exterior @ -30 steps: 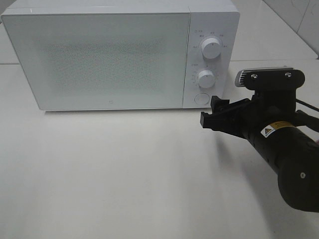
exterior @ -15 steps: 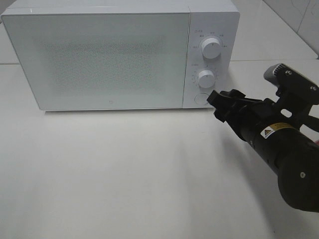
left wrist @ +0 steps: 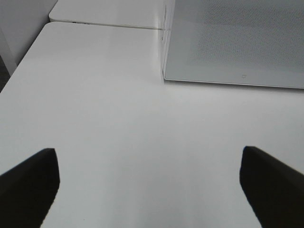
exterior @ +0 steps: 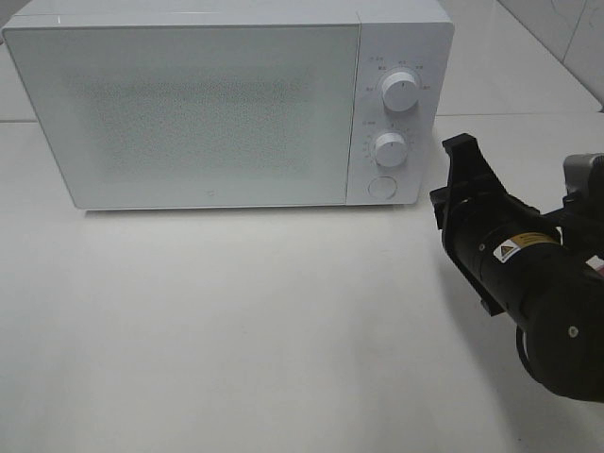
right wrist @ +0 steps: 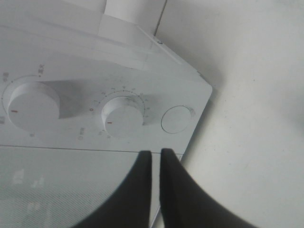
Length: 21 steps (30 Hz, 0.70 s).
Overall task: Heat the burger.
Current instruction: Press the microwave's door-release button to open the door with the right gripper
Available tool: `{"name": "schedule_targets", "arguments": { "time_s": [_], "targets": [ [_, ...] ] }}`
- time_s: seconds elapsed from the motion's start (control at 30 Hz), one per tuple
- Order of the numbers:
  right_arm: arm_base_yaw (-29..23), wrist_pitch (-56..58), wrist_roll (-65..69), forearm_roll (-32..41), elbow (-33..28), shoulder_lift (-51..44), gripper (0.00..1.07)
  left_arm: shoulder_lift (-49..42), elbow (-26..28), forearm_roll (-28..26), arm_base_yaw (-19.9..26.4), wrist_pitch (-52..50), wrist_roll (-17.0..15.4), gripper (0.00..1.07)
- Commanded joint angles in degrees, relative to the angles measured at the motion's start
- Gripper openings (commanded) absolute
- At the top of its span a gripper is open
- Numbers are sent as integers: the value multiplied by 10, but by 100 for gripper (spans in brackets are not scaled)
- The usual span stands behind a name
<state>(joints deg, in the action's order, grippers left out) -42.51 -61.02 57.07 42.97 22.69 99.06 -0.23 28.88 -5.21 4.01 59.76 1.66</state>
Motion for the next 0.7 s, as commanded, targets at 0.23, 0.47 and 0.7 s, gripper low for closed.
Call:
{"name": "schedule_targets", "arguments": {
  "time_s": [0.23, 0.47, 0.7],
  "targets": [
    [-2, 57, 103, -7, 2, -2, 0, 0, -1, -6, 1, -4, -1, 98],
    [0, 62, 132, -4, 7, 1, 0, 0, -1, -6, 1, -4, -1, 98],
    [0, 56, 152, -4, 45, 52, 0, 0, -1, -6, 1, -4, -1, 98]
  ]
}}
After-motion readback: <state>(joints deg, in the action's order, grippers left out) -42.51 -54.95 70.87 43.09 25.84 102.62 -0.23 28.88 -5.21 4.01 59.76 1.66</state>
